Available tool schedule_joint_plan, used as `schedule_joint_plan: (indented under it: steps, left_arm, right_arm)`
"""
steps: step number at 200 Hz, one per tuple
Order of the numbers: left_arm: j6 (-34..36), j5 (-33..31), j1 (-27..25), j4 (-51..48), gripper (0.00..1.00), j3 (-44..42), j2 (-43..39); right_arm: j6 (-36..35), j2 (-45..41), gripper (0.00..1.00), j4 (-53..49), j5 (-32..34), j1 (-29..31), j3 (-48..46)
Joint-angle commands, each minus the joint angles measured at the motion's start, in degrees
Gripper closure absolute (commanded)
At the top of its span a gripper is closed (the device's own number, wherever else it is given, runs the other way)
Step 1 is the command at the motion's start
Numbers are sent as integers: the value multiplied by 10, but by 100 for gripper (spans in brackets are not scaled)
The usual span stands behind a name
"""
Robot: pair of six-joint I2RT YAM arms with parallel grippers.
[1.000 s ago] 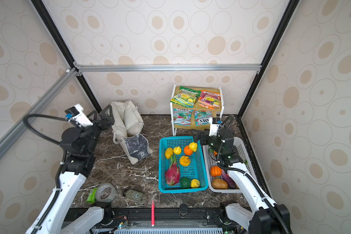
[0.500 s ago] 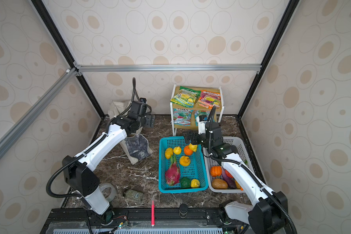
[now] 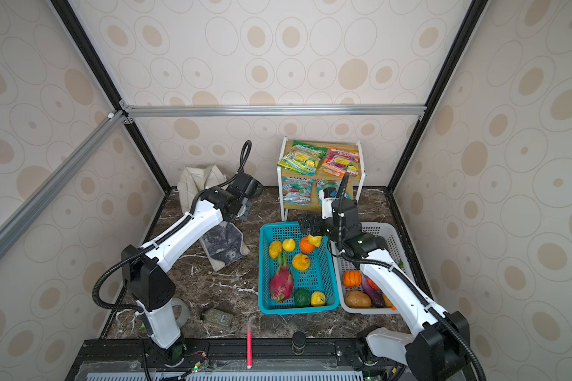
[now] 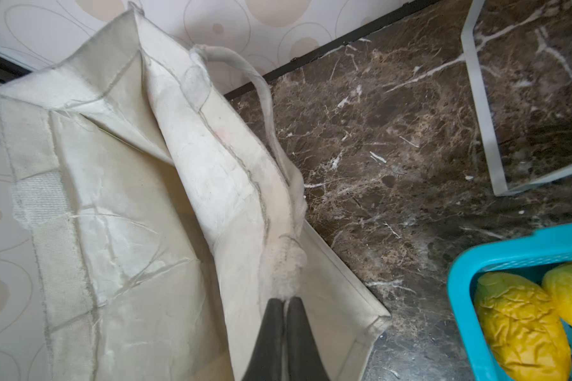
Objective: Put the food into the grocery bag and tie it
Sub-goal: 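Reach the left gripper to the tote bag rim while right moves over basket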
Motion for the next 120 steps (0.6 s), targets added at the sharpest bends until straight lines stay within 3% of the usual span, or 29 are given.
schedule_joint_plan:
  steps: [1,40,57,96,105,115,120]
  left_arm:
    - [0,4,-14,-12,100,-14,-25]
    - [4,45,-54,17,100,-63,-78]
    - [-8,84,-61,26,100,-78,-101]
    - [-15,107,-74,32,100,-97,-133]
    - [-14,103,-75,41,90,-102,-147]
    - [-5,90,-74,63,56,-105,-161]
    - [-1,80,-74,72,46,-102,-169]
  right_arm:
    - [4,6,0,1,9,14,22]
    - [10,25,0,11,12,35,30]
    - [10,37,0,12,14,49,38]
    - [11,68,0,17,27,77,56]
    - [11,74,0,17,32,84,59]
    - [12,80,0,17,35,90,62]
    - [14,83,0,17,36,91,65]
